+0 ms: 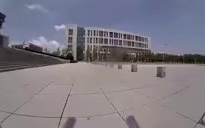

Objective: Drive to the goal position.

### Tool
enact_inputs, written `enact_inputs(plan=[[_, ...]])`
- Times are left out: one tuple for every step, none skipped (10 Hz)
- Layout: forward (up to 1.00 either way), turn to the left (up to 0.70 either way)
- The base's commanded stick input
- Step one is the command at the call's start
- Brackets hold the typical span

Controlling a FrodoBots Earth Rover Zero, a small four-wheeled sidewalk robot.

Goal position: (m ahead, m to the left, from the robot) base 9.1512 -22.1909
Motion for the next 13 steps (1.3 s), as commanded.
enact_inputs(plan=[[0.00,0.00],[0.00,-0.05],[0.00,-0.39],[0.00,-0.45],[0.00,-0.45],[0.00,-0.45],[0.00,-0.45],[0.00,-0.45],[0.00,-0.45],[0.00,-0.45],[0.00,-0.45],[0.00,-0.45],[0.00,-0.45]])
